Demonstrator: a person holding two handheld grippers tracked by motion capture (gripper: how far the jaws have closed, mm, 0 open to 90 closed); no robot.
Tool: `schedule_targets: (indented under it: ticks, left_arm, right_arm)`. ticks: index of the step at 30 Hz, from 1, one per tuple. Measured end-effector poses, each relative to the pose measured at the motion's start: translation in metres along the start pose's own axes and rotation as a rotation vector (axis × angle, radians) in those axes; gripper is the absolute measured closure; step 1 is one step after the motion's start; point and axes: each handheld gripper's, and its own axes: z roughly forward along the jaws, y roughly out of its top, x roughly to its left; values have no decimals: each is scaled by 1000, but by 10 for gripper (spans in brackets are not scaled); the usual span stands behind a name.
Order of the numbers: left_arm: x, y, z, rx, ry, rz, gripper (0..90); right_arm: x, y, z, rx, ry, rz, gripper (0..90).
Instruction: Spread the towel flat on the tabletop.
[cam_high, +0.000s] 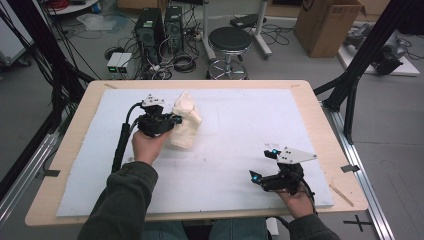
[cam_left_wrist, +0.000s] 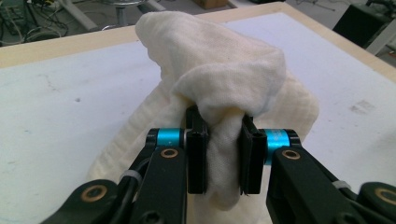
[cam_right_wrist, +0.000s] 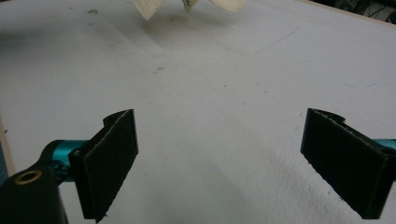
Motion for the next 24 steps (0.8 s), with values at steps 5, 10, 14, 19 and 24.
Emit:
schedule_targets:
  ticks: [5, 10, 14, 19, 24]
  left_arm:
    - [-13, -11, 2, 4, -30, -2, 766]
    - [-28, -20, 2, -21, -42, 8, 766]
    - [-37, -29, 3, -41, -50, 6, 766]
    - [-48, -41, 6, -52, -57, 7, 766]
    - [-58, -46, 5, -63, -71, 0, 766]
  right_arm:
    - [1, 0, -1, -1, 2, -2, 104]
    - [1, 0, -2, -6, -4, -5, 104]
    - [1, 0, -2, -3, -4, -1, 104]
    - [1, 0, -3, -4, -4, -3, 104]
    - [0, -1, -4, -4, -6, -3, 104]
